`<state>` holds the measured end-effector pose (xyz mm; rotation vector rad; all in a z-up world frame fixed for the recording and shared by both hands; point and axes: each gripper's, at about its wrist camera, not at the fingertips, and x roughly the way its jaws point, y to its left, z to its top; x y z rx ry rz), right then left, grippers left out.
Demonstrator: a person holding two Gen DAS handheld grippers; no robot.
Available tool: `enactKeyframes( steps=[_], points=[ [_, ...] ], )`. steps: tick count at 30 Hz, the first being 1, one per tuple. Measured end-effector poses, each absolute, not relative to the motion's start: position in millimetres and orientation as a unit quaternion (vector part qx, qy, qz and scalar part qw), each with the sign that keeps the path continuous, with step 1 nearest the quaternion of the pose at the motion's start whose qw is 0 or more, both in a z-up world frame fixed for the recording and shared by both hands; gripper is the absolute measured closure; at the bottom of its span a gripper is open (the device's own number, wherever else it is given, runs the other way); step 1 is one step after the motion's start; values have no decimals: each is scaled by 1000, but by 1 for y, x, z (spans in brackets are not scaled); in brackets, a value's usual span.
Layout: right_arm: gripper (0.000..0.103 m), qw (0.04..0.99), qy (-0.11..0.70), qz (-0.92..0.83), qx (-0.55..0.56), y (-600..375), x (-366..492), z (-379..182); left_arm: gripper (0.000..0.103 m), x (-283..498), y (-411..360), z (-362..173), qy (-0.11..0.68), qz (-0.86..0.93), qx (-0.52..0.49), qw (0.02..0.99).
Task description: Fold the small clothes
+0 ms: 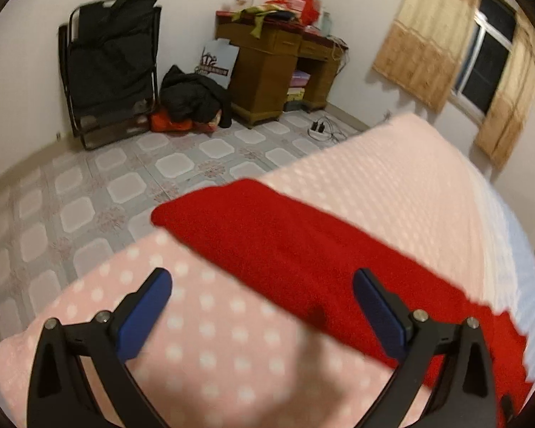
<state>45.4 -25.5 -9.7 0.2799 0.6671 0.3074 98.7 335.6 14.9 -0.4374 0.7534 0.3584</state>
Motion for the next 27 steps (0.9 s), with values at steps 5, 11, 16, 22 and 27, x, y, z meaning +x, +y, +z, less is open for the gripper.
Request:
enactKeyframes(
  steps=[5, 11, 16, 22, 27],
  points=[
    [85, 913, 351, 139, 153, -28, 48, -32, 21, 116, 337, -6, 388, 168, -237, 875],
    [85, 909, 360, 137, 162, -30, 46, -42, 50, 125, 339, -9, 378, 164, -256, 875],
    [85, 908, 359, 139, 168, -30, 45, -46, 91, 134, 351, -15, 374, 143, -290, 869],
    [85, 902, 359, 147, 191, -37, 48, -49, 94, 136, 308, 20, 345, 135, -194, 909],
    [85, 908, 330, 140, 219, -55, 40, -26, 94, 108, 207, 71, 284, 44, -66, 956]
  ],
)
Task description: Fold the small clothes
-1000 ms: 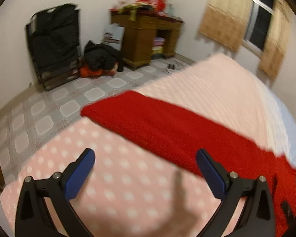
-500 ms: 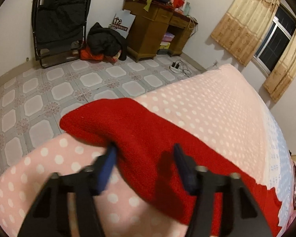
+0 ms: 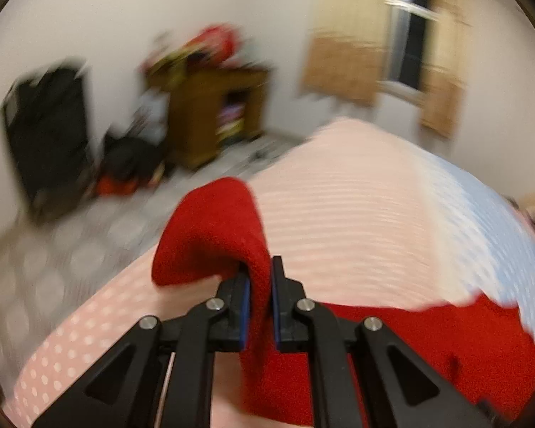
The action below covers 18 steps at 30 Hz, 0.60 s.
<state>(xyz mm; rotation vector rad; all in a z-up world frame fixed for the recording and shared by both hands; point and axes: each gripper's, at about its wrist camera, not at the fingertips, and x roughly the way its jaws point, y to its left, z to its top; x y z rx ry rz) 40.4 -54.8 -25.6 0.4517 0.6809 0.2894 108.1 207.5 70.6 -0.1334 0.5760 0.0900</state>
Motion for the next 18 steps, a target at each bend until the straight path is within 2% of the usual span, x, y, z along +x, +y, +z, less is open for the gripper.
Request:
enactKeyframes(
  steps=[4, 7, 14, 16, 17, 18],
  points=[
    [85, 912, 316, 108, 239, -82, 30, -7, 93, 75, 120, 79, 260, -52, 5, 964],
    [85, 912, 314, 81, 254, -104, 17, -6, 92, 52, 52, 61, 270, -111, 58, 955],
    [84, 890, 341, 51, 300, -132, 1, -28, 85, 36, -12, 9, 341, -148, 113, 922],
    [84, 887, 342, 55, 305, -133, 1, -29, 65, 28, -12, 9, 350, -163, 114, 915],
    [84, 885, 342, 58, 309, -134, 1, -29, 40, 23, -7, 12, 350, -168, 113, 915],
    [81, 884, 341, 61, 313, -135, 2, -30, 20, 17, 0, 16, 343, -166, 111, 918]
  ],
)
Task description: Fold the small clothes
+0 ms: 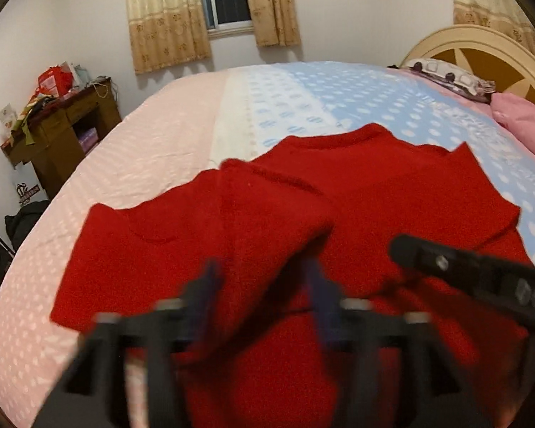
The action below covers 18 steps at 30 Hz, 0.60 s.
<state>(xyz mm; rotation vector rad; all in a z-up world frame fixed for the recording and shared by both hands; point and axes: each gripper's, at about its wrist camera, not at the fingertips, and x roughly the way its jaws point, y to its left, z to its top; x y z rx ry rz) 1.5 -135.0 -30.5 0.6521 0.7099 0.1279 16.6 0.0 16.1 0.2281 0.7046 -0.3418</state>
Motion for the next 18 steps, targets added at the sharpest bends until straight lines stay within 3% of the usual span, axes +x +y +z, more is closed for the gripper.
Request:
enactKeyframes(
  steps=[2, 3, 4, 12, 18],
  points=[
    [65, 883, 338, 64, 320, -137, 2, -30, 7, 3, 14, 27, 324, -159, 100, 927],
    [52, 883, 332, 65, 324, -138, 1, -29, 2, 1, 20, 29, 320, -158, 93, 929],
    [47, 884, 326, 66, 327, -139, 0, -27, 1, -1, 26, 30, 319, -157, 83, 931],
    [48, 909, 326, 72, 250, -110, 9, 8, 1, 8, 72, -12, 395, -91, -14, 914],
    [48, 907, 374, 84, 173, -57, 62, 18, 1, 5, 76, -20, 384, -53, -45, 921]
  ],
)
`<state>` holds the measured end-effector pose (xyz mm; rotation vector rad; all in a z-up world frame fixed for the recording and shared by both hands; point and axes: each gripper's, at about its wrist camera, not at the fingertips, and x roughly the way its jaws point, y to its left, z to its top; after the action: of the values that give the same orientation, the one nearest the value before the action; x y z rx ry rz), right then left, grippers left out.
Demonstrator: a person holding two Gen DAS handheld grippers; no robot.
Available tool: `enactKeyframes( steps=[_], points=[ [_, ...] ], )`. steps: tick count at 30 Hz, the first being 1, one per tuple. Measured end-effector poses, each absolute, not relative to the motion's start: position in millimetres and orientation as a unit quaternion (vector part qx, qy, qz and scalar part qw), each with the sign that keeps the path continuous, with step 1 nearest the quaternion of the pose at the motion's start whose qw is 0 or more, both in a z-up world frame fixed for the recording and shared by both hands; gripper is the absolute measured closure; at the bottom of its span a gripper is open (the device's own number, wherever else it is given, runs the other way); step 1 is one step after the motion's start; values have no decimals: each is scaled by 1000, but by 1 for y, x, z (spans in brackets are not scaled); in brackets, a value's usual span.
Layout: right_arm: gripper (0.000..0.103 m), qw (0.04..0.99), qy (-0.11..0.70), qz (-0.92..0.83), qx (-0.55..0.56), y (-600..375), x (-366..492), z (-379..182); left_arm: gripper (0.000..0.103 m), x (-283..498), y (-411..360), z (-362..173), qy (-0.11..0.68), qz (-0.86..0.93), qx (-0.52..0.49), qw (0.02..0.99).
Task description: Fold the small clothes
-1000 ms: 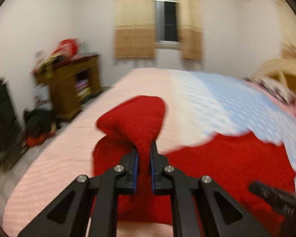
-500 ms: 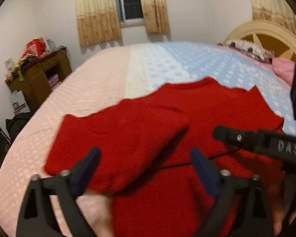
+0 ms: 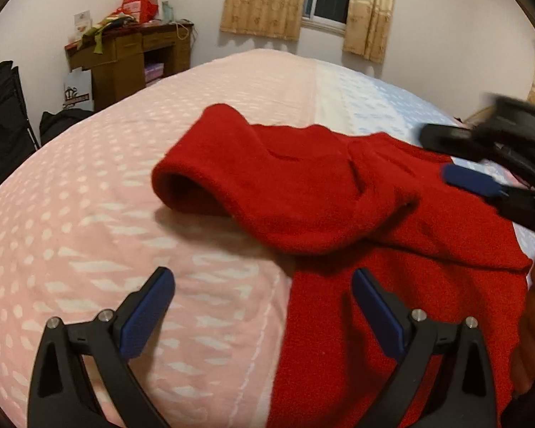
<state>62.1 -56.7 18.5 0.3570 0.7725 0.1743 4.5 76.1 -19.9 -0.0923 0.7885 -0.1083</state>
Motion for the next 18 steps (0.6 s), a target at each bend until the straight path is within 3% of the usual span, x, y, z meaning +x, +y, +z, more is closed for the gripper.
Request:
enactKeyframes(
  steps=[8, 11, 13, 18],
  points=[
    [49, 892, 443, 57, 60, -13, 111, -19, 1, 1, 75, -24, 380, -45, -48, 923],
    [77, 888, 446, 69, 91, -28, 109, -15, 1, -1, 77, -23, 380, -43, -45, 923],
    [88, 881, 441, 95, 141, -40, 109, -11, 1, -2, 79, -23, 381, -42, -41, 923],
    [94, 885, 400, 131, 198, -60, 100, 11, 1, -1, 79, -24, 382, -41, -40, 923]
  ],
)
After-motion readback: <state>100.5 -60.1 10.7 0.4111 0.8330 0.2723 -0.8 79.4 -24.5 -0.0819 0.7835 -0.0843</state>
